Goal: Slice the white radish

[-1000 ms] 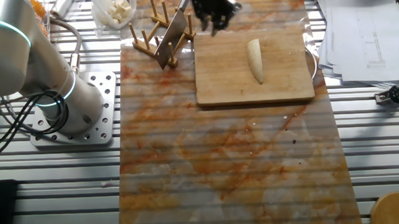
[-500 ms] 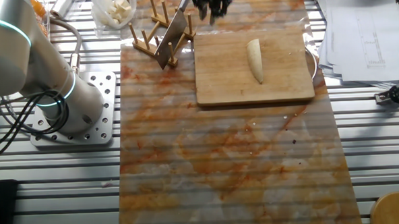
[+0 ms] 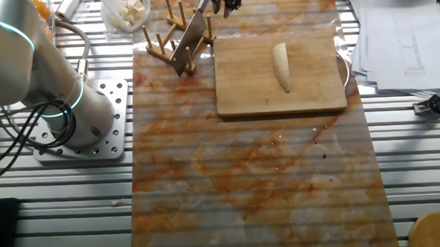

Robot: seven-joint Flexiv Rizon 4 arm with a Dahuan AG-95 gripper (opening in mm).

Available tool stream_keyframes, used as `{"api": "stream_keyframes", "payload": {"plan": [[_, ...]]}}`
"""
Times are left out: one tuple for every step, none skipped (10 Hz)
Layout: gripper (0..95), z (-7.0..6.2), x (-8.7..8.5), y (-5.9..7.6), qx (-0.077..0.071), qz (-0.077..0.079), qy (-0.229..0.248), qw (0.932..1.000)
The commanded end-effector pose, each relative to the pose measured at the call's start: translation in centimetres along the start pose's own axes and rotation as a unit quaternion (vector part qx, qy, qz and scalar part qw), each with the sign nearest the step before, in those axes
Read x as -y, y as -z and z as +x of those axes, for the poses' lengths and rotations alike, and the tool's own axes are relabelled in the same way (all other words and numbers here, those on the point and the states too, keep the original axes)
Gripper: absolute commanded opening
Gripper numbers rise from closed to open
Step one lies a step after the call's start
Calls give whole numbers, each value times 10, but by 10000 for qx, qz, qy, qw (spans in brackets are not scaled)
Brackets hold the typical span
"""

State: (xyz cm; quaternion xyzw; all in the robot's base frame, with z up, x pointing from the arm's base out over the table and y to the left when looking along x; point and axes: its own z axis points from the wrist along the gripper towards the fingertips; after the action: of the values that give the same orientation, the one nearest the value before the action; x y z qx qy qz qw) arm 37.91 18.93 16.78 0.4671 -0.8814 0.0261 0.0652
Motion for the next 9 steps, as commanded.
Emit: {"api": "stream_keyframes", "payload": {"plan": [[0,9,3,6,104,201,-210,9995],[0,9,3,6,126,248,-171,9995],[0,9,3,6,125,254,47,9996],[0,9,3,6,119,255,164,9995],[0,9,3,6,113,246,410,9988],[0,9,3,6,123,231,556,9981],[0,9,3,6,106,163,804,9966],[0,9,3,6,114,123,932,9955],[0,9,3,6,141,3,1140,9934]]}}
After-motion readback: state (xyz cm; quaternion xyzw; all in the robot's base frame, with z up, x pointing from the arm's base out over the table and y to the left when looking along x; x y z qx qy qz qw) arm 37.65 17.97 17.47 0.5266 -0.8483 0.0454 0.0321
